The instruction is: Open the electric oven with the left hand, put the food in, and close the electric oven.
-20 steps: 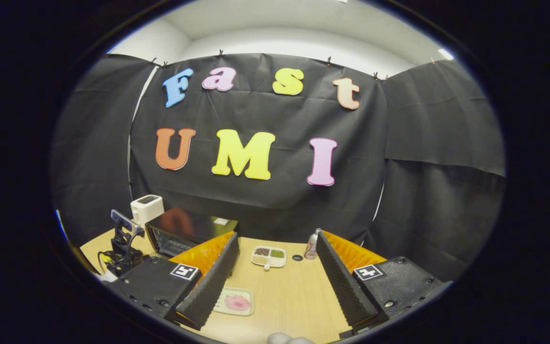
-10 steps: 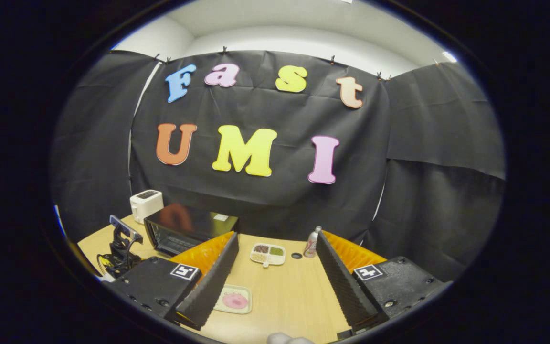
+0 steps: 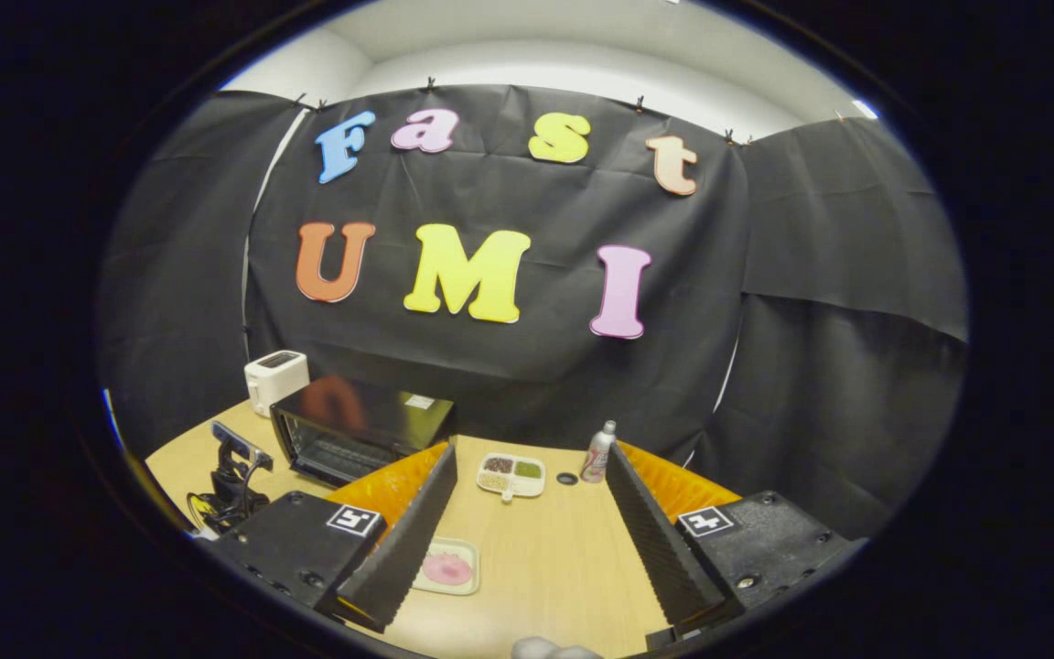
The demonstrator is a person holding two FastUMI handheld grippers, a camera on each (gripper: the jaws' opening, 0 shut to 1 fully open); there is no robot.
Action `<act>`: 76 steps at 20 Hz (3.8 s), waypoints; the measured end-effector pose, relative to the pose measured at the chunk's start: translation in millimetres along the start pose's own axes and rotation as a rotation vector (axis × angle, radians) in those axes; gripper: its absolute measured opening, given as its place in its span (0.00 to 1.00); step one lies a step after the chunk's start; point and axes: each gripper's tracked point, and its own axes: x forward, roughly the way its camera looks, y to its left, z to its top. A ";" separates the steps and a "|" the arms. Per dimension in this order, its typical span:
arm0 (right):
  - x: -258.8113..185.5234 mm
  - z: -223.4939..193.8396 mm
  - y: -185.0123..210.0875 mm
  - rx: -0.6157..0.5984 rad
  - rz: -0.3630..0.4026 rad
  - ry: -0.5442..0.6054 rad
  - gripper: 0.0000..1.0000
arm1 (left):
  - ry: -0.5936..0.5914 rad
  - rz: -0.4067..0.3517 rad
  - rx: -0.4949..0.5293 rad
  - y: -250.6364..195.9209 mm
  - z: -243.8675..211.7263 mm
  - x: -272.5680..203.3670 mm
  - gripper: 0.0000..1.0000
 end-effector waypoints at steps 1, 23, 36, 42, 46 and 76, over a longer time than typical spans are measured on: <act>0.1 -0.7 1.0 -0.006 0.001 0.003 1.00 | 0.007 0.009 0.006 3.9 -0.4 3.0 0.96; 50.6 -92.0 8.9 0.028 0.056 0.189 0.99 | -0.199 0.024 0.032 22.3 64.9 -59.6 0.97; 139.2 -273.1 59.6 0.076 0.234 0.707 0.78 | -0.382 0.057 -0.017 25.7 139.1 -164.9 0.97; 175.1 -327.9 72.1 0.104 0.273 0.904 0.54 | -0.358 0.070 0.004 35.9 138.0 -163.7 0.97; 180.4 -343.0 79.6 0.121 0.282 0.978 0.45 | -0.353 0.078 -0.004 44.0 143.5 -160.6 0.97; 146.6 -320.1 61.3 0.895 0.338 1.020 0.00 | -0.330 0.097 -0.015 45.1 147.9 -153.4 0.97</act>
